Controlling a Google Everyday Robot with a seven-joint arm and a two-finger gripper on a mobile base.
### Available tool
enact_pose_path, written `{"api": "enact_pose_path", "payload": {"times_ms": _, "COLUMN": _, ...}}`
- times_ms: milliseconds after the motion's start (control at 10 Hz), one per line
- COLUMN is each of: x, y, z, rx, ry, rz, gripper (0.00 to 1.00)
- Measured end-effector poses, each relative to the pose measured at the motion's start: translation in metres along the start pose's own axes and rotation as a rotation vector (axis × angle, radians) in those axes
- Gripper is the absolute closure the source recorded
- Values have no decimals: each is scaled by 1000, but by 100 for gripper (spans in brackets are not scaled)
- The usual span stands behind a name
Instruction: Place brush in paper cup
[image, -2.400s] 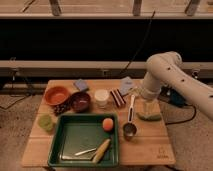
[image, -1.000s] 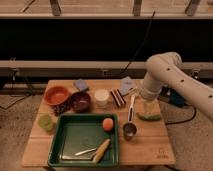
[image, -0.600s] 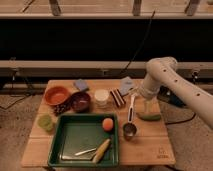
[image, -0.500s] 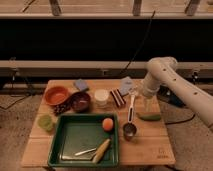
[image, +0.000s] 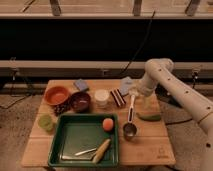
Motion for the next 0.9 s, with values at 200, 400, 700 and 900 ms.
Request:
{"api": "enact_pose_path", "payload": {"times_ms": 200, "x": -5, "y": -1, "z": 16, "rx": -20, "ry": 20, "rz": -35, "gripper": 20}}
{"api": "enact_pose_path", "payload": {"times_ms": 400, "x": -7, "y": -4, "z": 27, "rx": -37, "ry": 38, "rz": -54, "gripper": 20}}
{"api": "enact_pose_path", "payload": {"times_ms": 700, "x": 5, "y": -12, "z": 40, "rx": -61, "ry": 83, "rz": -66, "gripper": 20}}
{"api": "enact_pose_path", "payload": {"times_ms": 900, "x": 15, "y": -11, "z": 49, "rx": -75, "ry": 96, "rz": -57, "gripper": 20}}
